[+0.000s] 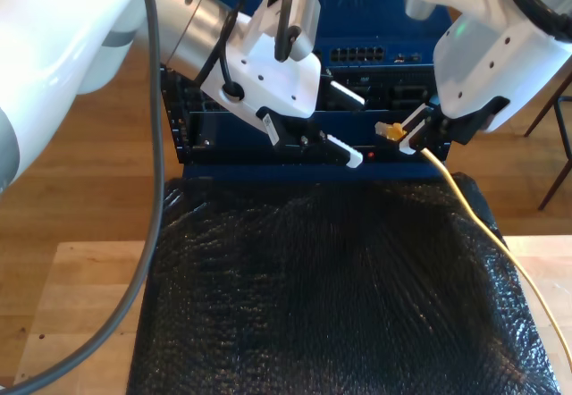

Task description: Grab the cable and plug it in

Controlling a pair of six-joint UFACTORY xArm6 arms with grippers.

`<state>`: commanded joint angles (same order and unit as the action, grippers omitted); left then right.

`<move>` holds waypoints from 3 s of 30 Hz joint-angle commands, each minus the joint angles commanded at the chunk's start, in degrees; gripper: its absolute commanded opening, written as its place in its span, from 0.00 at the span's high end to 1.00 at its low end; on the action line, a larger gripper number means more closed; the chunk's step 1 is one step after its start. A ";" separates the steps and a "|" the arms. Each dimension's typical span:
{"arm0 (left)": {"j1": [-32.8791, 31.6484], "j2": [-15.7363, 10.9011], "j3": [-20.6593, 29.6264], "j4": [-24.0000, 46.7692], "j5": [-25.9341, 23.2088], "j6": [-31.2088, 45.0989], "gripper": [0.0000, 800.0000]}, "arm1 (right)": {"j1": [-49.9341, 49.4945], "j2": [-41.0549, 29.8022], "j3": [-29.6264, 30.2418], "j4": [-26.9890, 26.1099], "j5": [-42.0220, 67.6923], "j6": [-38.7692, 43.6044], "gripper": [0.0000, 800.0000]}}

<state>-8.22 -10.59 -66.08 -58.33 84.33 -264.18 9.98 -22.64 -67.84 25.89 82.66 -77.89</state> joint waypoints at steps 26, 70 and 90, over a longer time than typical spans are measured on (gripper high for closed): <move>0.35 -0.53 0.26 -0.09 0.53 0.44 0.21 | -0.26 0.26 0.70 3.60 -0.44 0.35 0.99; 0.35 -1.49 1.58 -0.09 0.09 0.88 0.60 | -0.88 3.52 2.37 6.68 -3.52 0.62 0.99; 0.35 -1.76 2.11 -0.09 -0.09 1.49 0.67 | -0.70 3.43 2.46 6.77 -3.60 0.62 0.99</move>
<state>-7.87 -12.35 -63.97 -58.42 84.24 -262.68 9.27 -19.21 -65.37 32.66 79.05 -77.27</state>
